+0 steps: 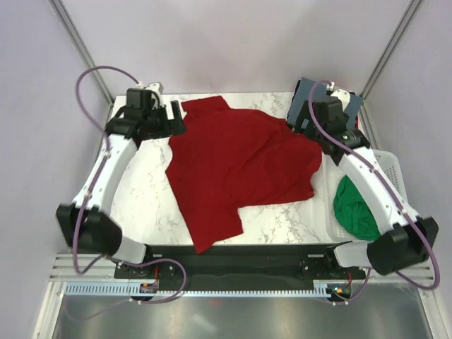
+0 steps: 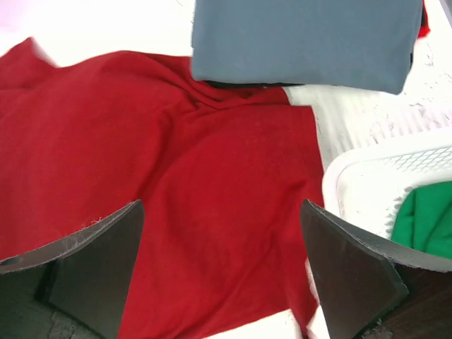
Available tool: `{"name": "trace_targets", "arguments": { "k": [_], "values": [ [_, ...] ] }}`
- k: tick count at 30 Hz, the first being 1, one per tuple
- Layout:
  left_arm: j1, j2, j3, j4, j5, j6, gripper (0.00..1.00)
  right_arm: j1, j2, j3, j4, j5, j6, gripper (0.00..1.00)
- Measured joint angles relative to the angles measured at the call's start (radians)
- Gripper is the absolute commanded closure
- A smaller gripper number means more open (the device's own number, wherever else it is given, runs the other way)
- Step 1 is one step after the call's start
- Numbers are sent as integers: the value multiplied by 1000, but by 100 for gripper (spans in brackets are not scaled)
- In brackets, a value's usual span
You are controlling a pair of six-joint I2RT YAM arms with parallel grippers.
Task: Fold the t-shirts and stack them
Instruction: Flatten the tshirt out
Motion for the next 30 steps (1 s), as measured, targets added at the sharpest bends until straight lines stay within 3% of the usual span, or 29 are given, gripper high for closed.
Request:
{"name": "trace_targets", "arguments": {
  "k": [3,6,12,20,24,30],
  "values": [
    [0,-144,-102,107,9,-18,3,0,-66,-95,77,-51,6,2],
    [0,-194,-237,204,37,-60,7,-2,-40,-203,138,-133,19,2],
    [-53,-10,-409,299,80,-143,7,8,99,-317,160,-262,39,2],
    [-160,193,-425,400,111,-203,8,22,274,-290,230,-350,37,2],
    [-121,256,-436,422,109,-233,8,45,394,-266,239,-396,31,2],
    [23,216,-479,423,79,-251,7,122,461,-187,280,-505,49,2]
  ]
}}
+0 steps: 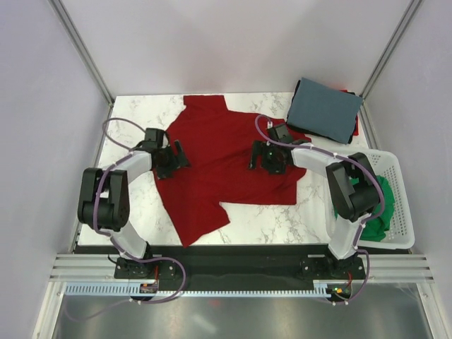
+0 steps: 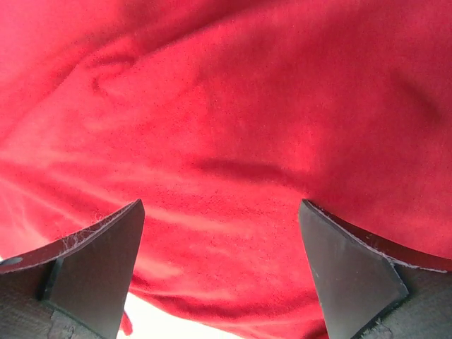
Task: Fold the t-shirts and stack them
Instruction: Flatten the tshirt out
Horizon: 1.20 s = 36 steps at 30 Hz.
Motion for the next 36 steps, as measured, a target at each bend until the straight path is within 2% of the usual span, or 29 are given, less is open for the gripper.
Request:
{"name": "trace_targets", "arguments": {
  "k": [6,8,13,16,19,23,24,29,36],
  "values": [
    [220,-116,-66,-82,-46,-4,7,101,72,84,15,-92,23,2],
    [264,-161,-66,-112,-53,-3,6,127,73,93,-1,-100,21,2],
    [252,-299,-65,-185,-7,21,5,140,37,114,-86,-58,8,2],
    [240,-410,-65,-227,33,61,5,156,-49,118,-166,35,-2,2],
    [233,-529,-81,-250,54,98,7,199,-186,105,-236,138,1,13],
    [229,-675,-160,-275,53,105,9,261,-353,6,-256,219,34,34],
    [228,-705,-183,-283,53,105,9,278,-374,-26,-264,235,46,35],
    [220,-783,-248,-320,50,105,9,352,-316,-126,-294,288,92,37],
    [197,-802,-248,-322,51,105,10,406,-198,-129,-312,349,112,39]
  ]
}}
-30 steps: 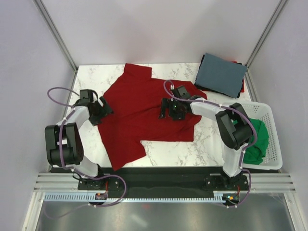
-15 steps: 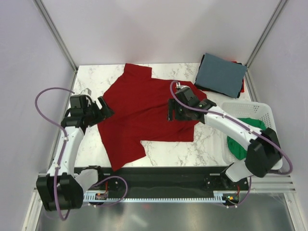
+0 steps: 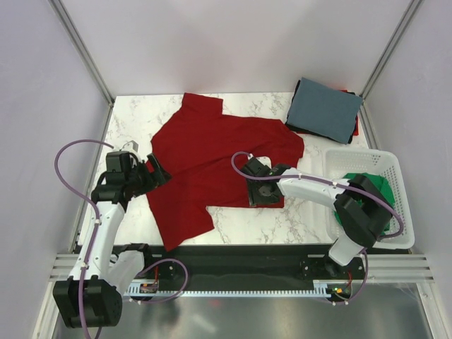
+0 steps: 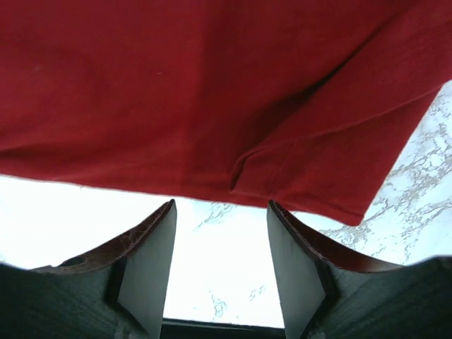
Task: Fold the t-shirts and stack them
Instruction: Flatten the tshirt out
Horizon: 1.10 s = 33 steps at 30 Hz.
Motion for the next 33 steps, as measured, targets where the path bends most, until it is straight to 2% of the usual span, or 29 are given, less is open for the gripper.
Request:
{"name": "trace_targets", "arguments": {
  "k": [1,9,13,18,19,24,28,33],
  "values": [
    [-6,0,0,1,0,0,10,1,10,2,-1,10,0,44],
    [-22,-1,0,0,0,0,10,1,55,21,-16,76,6,57],
    [-22,-1,0,0,0,0,10,1,72,37,-20,91,8,69],
    [-23,-1,0,0,0,0,10,1,87,44,-27,111,11,97],
    [-25,-1,0,0,0,0,10,1,87,44,-27,114,14,100],
    [-31,-1,0,0,0,0,10,1,69,39,-32,133,33,100],
    [-33,-5,0,0,-2,0,10,-11,-104,-47,-32,169,81,100],
    [-37,-13,0,0,-4,0,10,-171,-629,-223,-49,178,175,100]
  ]
}}
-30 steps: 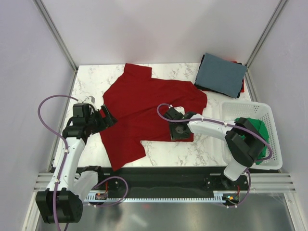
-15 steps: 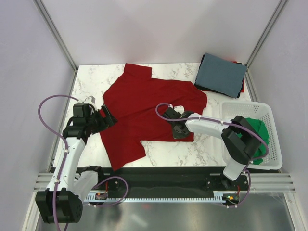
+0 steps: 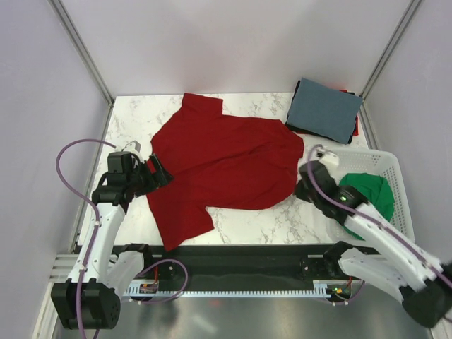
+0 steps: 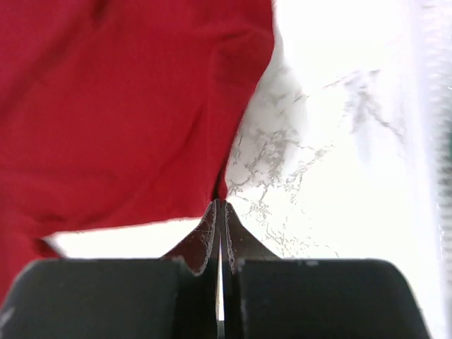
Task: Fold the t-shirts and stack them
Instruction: Flatten the tshirt out
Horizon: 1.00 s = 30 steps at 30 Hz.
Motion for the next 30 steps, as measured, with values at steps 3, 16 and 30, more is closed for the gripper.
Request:
{"name": "trace_targets", "arguments": {
  "k": [3,16,30],
  "values": [
    [0,1,0,0,-5,0,10,-52,-235,-66,-43,4,70,100],
    [-256,-45,9,-187,-259,-192,14,-55,-522,-385,-128,-82,392,100],
    [-691,72,-198,-244,-489,-640,19,-55,-387,-425,17,-96,362,100]
  ]
}}
